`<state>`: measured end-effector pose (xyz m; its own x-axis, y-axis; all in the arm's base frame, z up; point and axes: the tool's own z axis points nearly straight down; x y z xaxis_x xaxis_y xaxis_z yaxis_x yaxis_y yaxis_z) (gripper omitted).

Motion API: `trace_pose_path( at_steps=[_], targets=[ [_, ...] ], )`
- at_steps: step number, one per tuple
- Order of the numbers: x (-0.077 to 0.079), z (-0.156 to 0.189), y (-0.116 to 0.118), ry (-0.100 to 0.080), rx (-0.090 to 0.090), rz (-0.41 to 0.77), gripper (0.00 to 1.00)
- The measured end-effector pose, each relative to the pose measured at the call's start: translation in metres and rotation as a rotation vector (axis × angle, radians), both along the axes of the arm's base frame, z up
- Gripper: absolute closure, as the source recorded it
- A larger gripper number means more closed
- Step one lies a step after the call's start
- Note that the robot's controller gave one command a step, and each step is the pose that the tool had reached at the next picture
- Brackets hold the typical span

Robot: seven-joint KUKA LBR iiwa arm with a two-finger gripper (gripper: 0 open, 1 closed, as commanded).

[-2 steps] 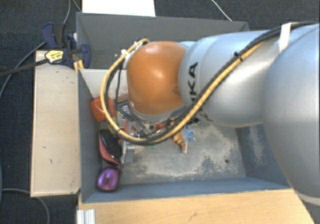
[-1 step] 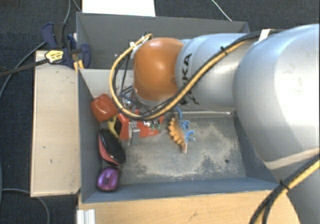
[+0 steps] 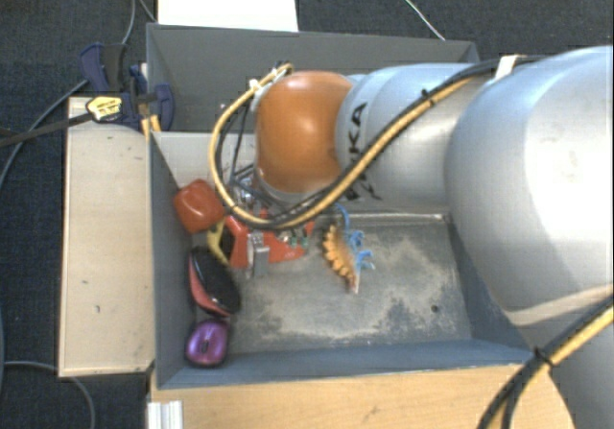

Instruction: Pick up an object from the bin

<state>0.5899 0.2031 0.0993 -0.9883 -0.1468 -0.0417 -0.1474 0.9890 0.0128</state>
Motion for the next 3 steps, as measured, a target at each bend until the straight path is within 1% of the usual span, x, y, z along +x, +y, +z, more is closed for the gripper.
trace_pose_path(
  at_steps=[1,2,3],
  targets=[
    [0.001,0.005,-0.041,-0.008,0.004,0.054,0.00],
    [0.004,-0.023,-0.041,-0.012,0.004,0.081,0.00],
    [0.006,-0.022,-0.060,-0.021,0.022,-0.012,1.00]
  ],
)
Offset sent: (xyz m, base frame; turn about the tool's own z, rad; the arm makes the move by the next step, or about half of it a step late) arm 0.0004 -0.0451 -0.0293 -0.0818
